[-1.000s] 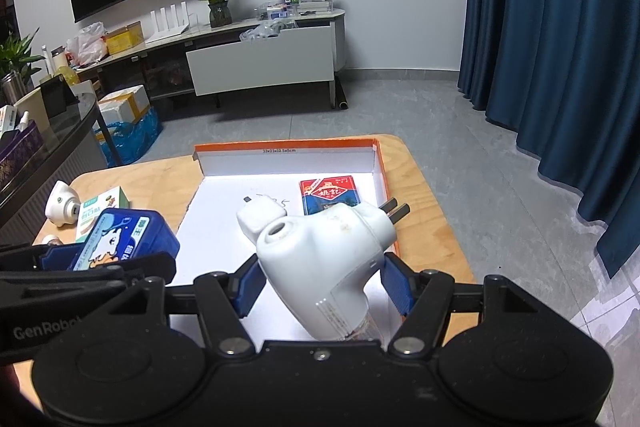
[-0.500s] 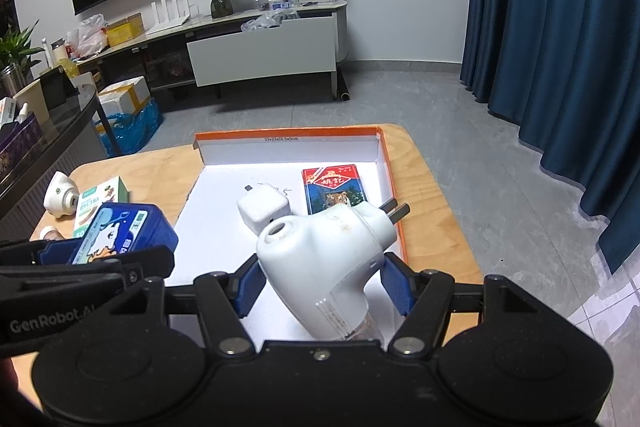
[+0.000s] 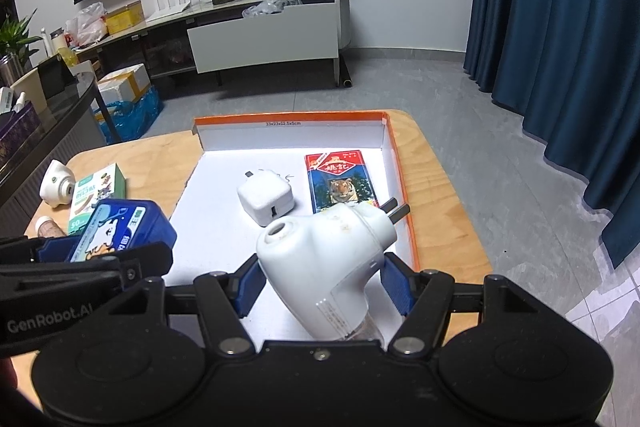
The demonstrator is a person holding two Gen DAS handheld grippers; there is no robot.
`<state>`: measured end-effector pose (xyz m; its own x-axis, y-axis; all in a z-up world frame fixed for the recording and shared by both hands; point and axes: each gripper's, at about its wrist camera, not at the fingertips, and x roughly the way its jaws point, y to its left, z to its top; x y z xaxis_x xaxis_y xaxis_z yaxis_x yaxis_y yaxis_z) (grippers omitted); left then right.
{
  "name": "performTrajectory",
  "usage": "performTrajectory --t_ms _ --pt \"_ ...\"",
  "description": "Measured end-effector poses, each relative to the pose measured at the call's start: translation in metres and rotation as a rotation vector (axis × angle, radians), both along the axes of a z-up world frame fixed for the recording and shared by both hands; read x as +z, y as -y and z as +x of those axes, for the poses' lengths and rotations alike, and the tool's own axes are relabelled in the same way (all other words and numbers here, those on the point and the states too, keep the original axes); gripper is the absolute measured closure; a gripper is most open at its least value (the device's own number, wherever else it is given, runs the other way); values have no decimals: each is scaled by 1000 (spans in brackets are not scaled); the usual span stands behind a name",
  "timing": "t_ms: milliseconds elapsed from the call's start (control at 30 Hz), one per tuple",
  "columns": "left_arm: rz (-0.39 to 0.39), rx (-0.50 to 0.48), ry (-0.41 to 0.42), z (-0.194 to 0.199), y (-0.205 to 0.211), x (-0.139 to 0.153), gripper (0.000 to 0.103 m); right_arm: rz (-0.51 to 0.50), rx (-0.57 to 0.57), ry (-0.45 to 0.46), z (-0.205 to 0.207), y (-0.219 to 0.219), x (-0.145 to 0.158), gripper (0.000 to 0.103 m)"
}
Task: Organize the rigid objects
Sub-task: 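Open left tool to release the blue tin while right tool lowers and releases the white diffuser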
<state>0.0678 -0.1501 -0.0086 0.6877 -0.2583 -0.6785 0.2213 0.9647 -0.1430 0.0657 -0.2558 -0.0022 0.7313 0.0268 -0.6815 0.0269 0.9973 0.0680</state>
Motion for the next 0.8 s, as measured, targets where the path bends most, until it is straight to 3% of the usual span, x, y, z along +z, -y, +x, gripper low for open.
performTrajectory --t_ms 467,733,800 --pt "0 10 -36 15 -1 -16 39 21 2 -15 28 7 -4 20" --pt "-17 -49 -52 24 15 -25 40 25 -51 73 19 19 10 20" --pt "-44 -75 -68 25 20 -29 34 14 -61 79 16 21 12 19"
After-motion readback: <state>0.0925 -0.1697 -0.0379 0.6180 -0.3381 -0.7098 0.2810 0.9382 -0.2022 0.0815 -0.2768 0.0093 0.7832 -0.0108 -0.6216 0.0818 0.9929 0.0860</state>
